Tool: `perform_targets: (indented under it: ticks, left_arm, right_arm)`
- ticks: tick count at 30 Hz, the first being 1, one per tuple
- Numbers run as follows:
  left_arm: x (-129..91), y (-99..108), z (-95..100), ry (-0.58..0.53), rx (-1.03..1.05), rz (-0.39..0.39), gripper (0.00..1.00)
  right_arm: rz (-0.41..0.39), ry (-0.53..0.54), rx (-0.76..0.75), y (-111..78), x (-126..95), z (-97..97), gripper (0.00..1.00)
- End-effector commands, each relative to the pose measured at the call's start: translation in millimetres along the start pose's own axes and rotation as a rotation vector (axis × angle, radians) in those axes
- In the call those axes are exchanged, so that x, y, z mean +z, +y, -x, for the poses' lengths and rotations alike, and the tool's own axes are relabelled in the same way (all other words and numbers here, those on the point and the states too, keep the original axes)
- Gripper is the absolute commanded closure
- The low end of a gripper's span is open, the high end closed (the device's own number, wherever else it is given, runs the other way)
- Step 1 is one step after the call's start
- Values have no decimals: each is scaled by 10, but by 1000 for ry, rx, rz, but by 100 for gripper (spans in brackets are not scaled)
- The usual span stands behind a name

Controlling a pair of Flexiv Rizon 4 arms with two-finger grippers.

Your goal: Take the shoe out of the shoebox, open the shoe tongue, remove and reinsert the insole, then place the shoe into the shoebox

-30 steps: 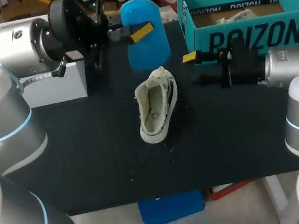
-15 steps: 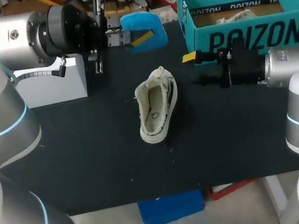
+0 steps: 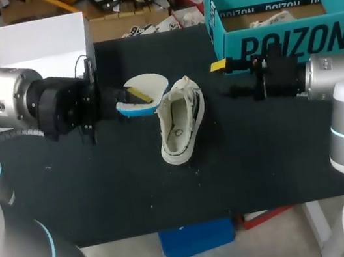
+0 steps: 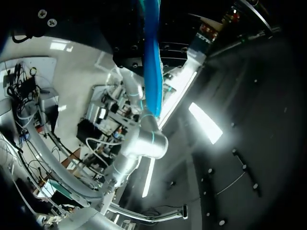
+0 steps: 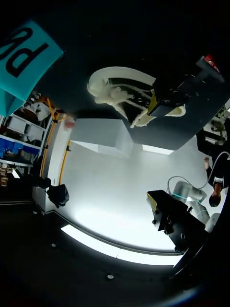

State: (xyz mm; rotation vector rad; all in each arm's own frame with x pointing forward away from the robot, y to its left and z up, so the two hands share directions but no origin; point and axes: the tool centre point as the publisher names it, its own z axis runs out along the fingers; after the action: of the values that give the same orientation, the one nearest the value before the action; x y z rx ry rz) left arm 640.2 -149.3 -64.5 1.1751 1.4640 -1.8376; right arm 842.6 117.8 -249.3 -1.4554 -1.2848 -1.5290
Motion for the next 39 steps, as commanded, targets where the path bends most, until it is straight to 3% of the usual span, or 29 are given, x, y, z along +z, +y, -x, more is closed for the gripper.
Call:
perform_targets:
  ticks: [1,4,18,19,21,23,32,39]
  left_arm:
    - [-75,58,-292,30,63,6,100]
    - [-102,145,-434,55,71,21,100]
    - [-102,145,-434,55,71,21,100]
    - [-76,151,-457,17,92,11,100]
    - [-24,199,-542,34,175,25,100]
    - [-14,250,-613,-32,210,16,100]
    - [11,534,-969,40,451,83,100]
    - [43,787,-1168,27,531,15,100]
  right_arm:
    - [4,-2,0,-13,15,1,0]
    - [4,-2,0,-13,15,1,0]
    - [4,-2,0,-13,15,1,0]
    - [4,-2,0,-13,15,1,0]
    - [4,-2,0,-13,15,1,0]
    - [4,-2,0,-13,15,1,0]
    - [4,-2,0,-13,15,1,0]
    - [4,-2,0,-13,15,1,0]
